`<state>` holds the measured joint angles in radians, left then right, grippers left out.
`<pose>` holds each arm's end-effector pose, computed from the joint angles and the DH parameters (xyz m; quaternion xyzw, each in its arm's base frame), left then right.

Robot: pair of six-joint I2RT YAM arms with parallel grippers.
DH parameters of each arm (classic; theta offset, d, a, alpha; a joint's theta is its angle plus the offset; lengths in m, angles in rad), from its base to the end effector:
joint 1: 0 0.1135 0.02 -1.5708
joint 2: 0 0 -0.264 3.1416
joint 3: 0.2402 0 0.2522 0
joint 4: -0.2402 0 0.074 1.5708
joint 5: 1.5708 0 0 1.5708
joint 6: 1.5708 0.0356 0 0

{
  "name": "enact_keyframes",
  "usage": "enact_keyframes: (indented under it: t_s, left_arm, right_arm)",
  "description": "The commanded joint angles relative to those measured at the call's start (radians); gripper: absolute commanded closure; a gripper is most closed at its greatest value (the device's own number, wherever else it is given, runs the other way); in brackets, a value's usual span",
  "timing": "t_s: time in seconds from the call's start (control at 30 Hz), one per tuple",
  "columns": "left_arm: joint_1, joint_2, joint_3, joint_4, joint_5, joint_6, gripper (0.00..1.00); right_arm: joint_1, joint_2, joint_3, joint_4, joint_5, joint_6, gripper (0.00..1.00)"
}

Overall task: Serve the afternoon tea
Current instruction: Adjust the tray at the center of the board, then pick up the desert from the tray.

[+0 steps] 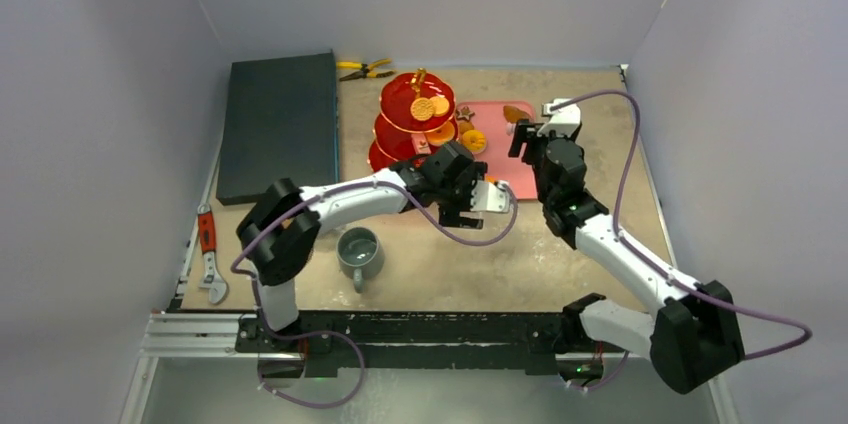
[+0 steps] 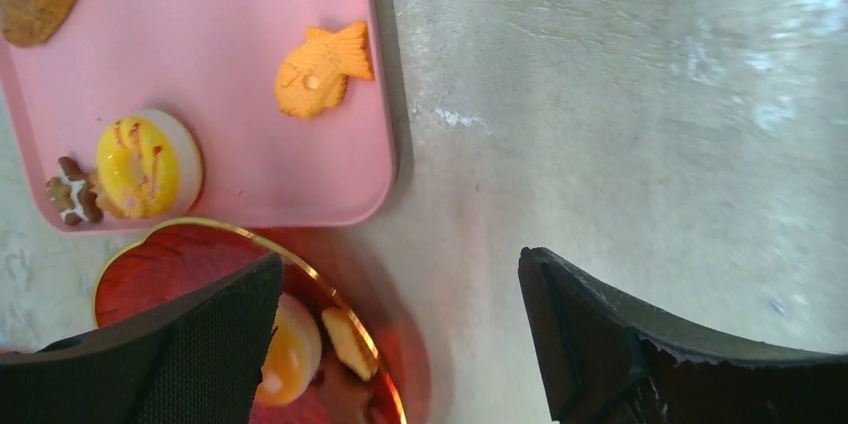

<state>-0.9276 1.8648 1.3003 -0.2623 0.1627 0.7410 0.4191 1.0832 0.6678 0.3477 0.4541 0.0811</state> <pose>0.2410 -0.3311 0.2055 0.7077 0.6018 -0.1091 0.3536 0.2351 0.0876 0.2956 0.0318 0.7276 0.0053 0.6853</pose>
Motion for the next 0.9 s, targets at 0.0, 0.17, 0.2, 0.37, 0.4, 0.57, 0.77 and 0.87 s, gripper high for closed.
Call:
enact_keyframes:
  t_s: [0.0,0.17,0.2,0.37,0.4,0.57,0.77,0.87]
  left_arm:
    - [0.064,-0.159,0.11,-0.313,0.173,-0.04,0.12]
    - [0.098,-0.352,0.169,-0.481,0.216,-0.056,0.1]
    - [0.105,-0.385,0.187,-0.507,0.213,-0.07,0.1]
    - [0.185,-0.505,0.26,-0.573,0.157,-0.16,0.05]
    - [0.225,-0.525,0.271,-0.56,0.151,-0.181,0.02]
    - [0.448,-0.553,0.294,-0.47,0.172,-0.264,0.01]
    - [0.626,-0.567,0.29,-0.42,0.178,-0.351,0.01]
    - [0.68,-0.55,0.336,-0.472,0.184,-0.373,0.01]
  right_arm:
    - [-0.011,0.085,0.055,0.145,-0.009,-0.02,0.26]
    - [-0.016,0.216,0.109,0.231,-0.074,-0.048,0.26]
    - [-0.016,0.242,0.124,0.241,-0.095,-0.054,0.26]
    - [-0.016,0.356,0.163,0.309,-0.172,-0.076,0.24]
    - [-0.016,0.374,0.166,0.325,-0.182,-0.078,0.23]
    - [-0.016,0.442,0.171,0.385,-0.223,-0.078,0.23]
    - [-0.014,0.535,0.182,0.427,-0.271,-0.07,0.23]
    - [-0.014,0.579,0.194,0.44,-0.28,-0.062,0.23]
